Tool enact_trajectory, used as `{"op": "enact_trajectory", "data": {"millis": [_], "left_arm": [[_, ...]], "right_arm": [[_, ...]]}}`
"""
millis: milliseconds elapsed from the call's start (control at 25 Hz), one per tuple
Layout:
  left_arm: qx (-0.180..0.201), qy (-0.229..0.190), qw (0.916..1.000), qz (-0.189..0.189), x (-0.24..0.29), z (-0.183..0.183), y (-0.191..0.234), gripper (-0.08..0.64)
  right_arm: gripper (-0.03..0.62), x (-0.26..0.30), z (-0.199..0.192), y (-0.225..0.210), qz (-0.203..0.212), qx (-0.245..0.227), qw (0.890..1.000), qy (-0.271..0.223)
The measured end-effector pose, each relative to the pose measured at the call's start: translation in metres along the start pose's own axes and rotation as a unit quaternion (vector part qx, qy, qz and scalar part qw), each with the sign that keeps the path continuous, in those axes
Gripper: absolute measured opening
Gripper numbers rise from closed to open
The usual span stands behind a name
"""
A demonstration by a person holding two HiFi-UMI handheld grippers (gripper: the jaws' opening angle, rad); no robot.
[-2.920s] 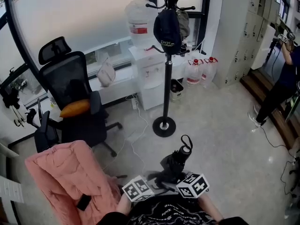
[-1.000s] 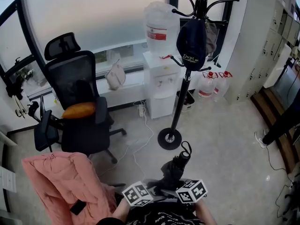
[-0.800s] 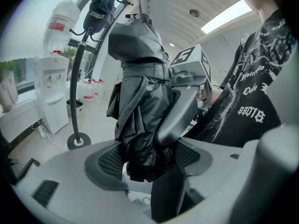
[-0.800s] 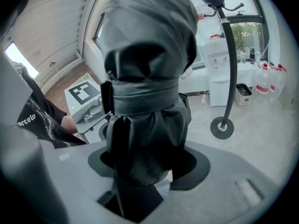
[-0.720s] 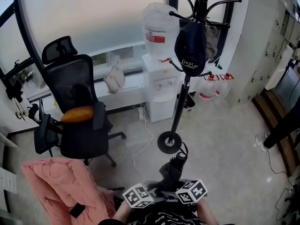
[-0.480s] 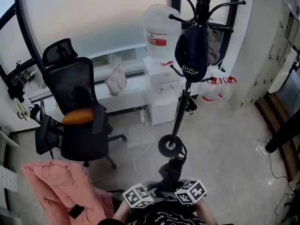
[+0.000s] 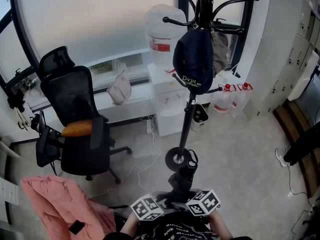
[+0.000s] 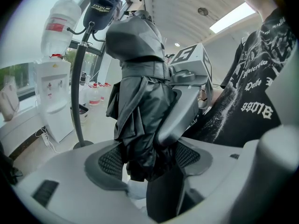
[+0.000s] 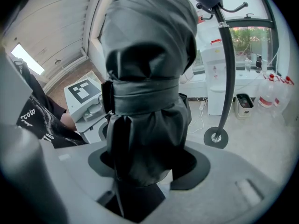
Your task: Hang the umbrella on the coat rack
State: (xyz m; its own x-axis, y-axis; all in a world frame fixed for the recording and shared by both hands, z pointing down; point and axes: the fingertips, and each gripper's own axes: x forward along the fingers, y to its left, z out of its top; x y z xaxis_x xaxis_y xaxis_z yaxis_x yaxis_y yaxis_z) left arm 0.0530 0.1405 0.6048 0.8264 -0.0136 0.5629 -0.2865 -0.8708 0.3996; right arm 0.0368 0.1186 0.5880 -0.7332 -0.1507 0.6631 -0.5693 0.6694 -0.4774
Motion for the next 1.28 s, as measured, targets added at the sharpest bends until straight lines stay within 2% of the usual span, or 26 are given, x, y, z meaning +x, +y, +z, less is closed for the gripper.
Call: {"op": "enact_trajectory", "data": {"millis": [320,560,840,1280], "left_arm": [[-0.007,-0.019,0.9995,0.024,0.025,0.032,0.02,0.321],[-0.015,-0.019,0.9992,0.031,0.029,0.038,0.03,0.321],[-0.015,-0.025,0.9996,0.006,0.026,0.042,0.038,0.321],[0.02,-0.007,0.9995,-0.025,0.009,0.058,0.081,0.321]], "right_arm": [[0.265,-0.017,0.013,-0.038,0.011,-0.026,1.0,0.007],[0.265,-0.016,0.02,-0.048,0.016,-0.034,0.999,0.014],[0.265,-0.014,0.028,-0.052,0.004,-0.019,1.0,0.016],[0.265,0.002,0.072,-0.071,-0.033,0.006,0.999,-0.011]]}}
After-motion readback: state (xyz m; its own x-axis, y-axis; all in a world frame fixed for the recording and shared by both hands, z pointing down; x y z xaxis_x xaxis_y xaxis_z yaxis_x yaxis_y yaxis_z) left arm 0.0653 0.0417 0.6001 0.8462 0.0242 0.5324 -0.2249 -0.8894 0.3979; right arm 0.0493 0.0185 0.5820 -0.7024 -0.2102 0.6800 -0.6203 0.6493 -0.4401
